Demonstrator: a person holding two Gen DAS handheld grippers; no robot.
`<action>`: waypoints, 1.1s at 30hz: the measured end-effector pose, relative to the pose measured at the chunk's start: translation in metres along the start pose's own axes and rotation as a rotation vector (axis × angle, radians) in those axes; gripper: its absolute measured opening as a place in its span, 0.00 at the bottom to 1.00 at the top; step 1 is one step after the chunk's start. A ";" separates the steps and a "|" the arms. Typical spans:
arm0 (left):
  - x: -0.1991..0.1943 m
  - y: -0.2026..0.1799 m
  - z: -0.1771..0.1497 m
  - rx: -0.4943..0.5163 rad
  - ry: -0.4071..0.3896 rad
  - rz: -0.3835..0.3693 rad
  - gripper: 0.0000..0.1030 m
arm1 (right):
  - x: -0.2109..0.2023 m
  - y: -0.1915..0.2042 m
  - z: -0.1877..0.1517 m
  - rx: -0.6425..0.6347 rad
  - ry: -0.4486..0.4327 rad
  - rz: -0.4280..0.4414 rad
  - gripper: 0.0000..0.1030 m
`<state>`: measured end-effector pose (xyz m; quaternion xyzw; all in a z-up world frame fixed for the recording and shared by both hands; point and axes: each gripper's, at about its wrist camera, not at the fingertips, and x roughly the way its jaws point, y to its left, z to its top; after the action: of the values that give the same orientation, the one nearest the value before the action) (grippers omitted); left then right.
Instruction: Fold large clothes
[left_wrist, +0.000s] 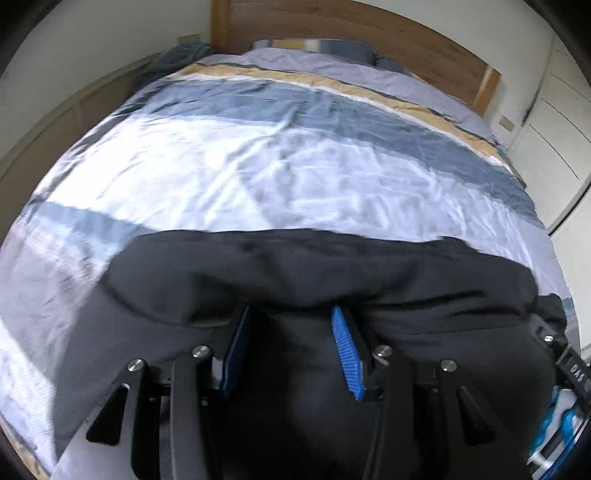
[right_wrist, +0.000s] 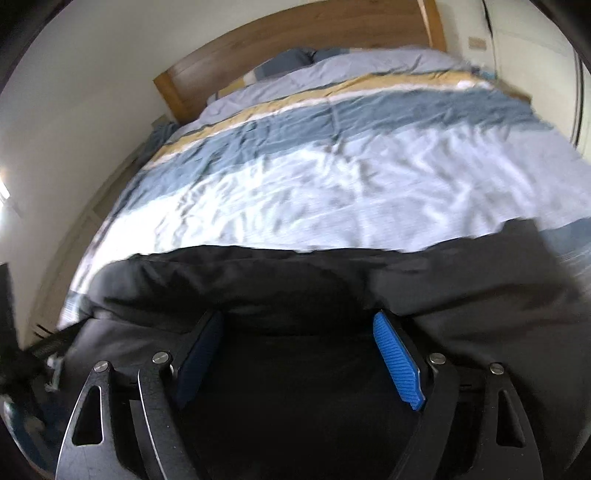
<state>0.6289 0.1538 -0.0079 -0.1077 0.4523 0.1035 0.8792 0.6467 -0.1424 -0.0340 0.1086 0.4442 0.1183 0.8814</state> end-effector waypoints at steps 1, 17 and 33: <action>-0.006 0.012 -0.002 -0.005 -0.005 0.022 0.42 | -0.009 -0.008 -0.002 0.001 -0.004 -0.028 0.78; -0.055 0.049 -0.096 0.080 -0.036 0.101 0.42 | -0.071 0.026 -0.085 -0.169 0.005 0.028 0.80; -0.105 0.051 -0.145 0.079 -0.136 0.074 0.42 | -0.122 0.003 -0.103 -0.119 -0.066 -0.038 0.80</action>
<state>0.4429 0.1524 -0.0088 -0.0487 0.3989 0.1251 0.9071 0.4925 -0.1678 -0.0011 0.0513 0.4090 0.1241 0.9026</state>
